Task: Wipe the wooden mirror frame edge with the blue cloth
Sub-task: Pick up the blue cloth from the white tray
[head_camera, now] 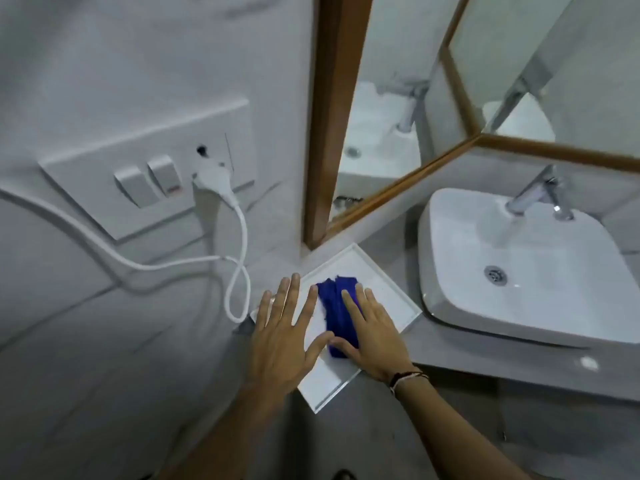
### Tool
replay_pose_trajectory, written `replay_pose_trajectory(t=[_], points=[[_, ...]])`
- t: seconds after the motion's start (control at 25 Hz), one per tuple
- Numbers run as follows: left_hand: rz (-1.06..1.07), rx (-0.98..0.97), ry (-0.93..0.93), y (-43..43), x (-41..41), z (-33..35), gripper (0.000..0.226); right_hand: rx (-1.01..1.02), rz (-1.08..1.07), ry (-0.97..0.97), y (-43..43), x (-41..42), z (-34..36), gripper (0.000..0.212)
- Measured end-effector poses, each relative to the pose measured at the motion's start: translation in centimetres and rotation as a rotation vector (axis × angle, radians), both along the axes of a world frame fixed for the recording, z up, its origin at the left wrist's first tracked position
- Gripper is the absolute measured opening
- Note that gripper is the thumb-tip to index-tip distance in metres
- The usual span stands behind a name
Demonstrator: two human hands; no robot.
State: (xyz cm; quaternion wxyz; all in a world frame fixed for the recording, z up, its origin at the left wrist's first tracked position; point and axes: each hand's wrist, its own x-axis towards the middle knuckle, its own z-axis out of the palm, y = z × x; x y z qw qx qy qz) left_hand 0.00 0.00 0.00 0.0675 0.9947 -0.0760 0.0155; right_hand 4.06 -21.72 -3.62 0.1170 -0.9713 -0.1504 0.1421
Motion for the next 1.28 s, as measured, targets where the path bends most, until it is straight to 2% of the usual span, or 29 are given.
replay_pose_trajectory(t=[0.16,0.24,0.32,0.44,0.6,0.64,0.68,0.76,0.8,0.92,1.12,1.28], points=[[0.028,0.107,0.047,1.4,0.4,-6.6,0.098,-0.077,-0.039,0.044,2.4,3.3,-7.9,0.090],[0.035,0.118,0.065,1.5,0.7,-8.3,0.098,-0.075,-0.126,-0.018,3.6,3.9,-10.3,0.080],[0.011,0.129,0.006,2.0,1.0,-8.7,0.098,-0.060,-0.153,-0.100,4.0,3.8,-11.5,0.072],[0.049,0.146,-0.003,2.3,0.9,-6.1,0.097,-0.073,-0.113,-0.063,4.2,3.0,-10.3,0.071],[0.010,0.059,-0.008,0.8,0.4,0.0,0.098,0.160,-0.211,0.027,3.8,0.0,-3.2,0.061],[-0.008,0.023,-0.053,0.1,0.3,2.1,0.095,0.254,-0.259,-0.013,3.6,-0.7,-0.6,0.065],[-0.038,0.015,-0.118,-0.5,0.2,4.8,0.091,0.356,-0.280,-0.087,3.4,-1.4,2.3,0.079],[-0.107,0.001,-0.211,-1.6,0.9,11.5,0.089,0.518,-0.247,-0.335,2.5,-1.2,9.0,0.110],[-0.129,-0.001,-0.296,-2.2,2.0,15.1,0.089,0.583,-0.252,-0.487,1.9,0.0,12.4,0.115],[-0.151,-0.070,-0.526,-3.6,5.5,26.5,0.084,0.823,-0.355,-0.662,0.6,3.4,25.1,0.086],[-0.027,-0.230,-0.956,-4.5,10.6,49.1,0.084,0.907,-0.322,-1.044,-1.0,8.1,44.9,0.083],[0.120,-0.120,-1.135,-2.4,12.7,63.4,0.084,0.941,-0.258,-1.183,-1.8,10.4,54.2,0.065]])
